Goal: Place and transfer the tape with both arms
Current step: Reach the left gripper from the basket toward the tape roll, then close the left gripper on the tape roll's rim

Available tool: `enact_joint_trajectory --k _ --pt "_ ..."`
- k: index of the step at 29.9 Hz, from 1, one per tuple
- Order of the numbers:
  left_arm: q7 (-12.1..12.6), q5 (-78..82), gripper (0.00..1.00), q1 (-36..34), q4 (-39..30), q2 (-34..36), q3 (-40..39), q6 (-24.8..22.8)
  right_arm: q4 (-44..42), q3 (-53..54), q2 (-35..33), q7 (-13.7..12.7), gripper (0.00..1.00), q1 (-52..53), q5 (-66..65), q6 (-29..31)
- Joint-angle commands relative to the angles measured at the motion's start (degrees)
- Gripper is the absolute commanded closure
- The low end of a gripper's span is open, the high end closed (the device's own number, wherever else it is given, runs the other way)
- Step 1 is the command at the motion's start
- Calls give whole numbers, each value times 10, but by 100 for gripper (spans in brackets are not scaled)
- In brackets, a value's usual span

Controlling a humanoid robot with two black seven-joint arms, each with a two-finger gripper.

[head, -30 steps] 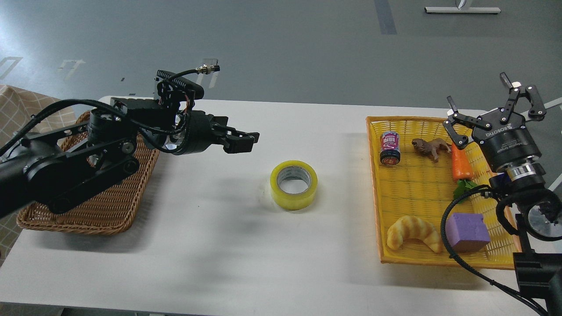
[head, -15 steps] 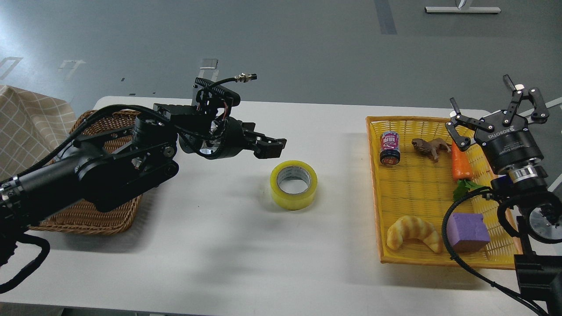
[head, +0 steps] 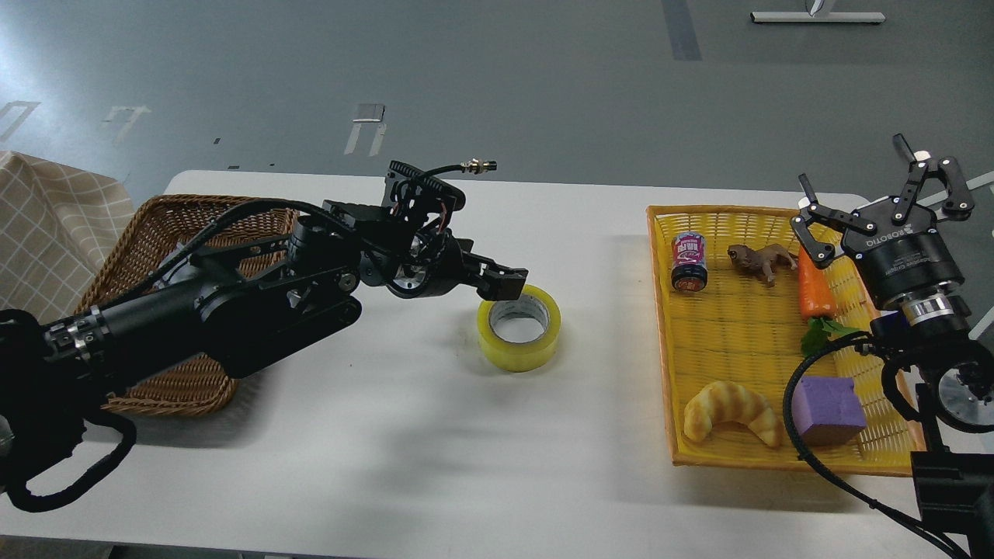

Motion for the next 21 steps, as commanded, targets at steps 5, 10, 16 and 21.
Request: enact_joint_trajectory --k 5,10,16,21 --pt "4 2 6 7 9 -12 1 0 2 4 1 0 0 2 0 0" --pt "4 0 8 -1 34 -31 46 0 2 4 2 0 0 4 0 0" --pt "5 -1 8 2 48 -32 54 0 2 4 1 0 0 4 0 0" --pt "5 -2 8 -1 58 -36 54 0 2 5 1 0 0 4 0 0"
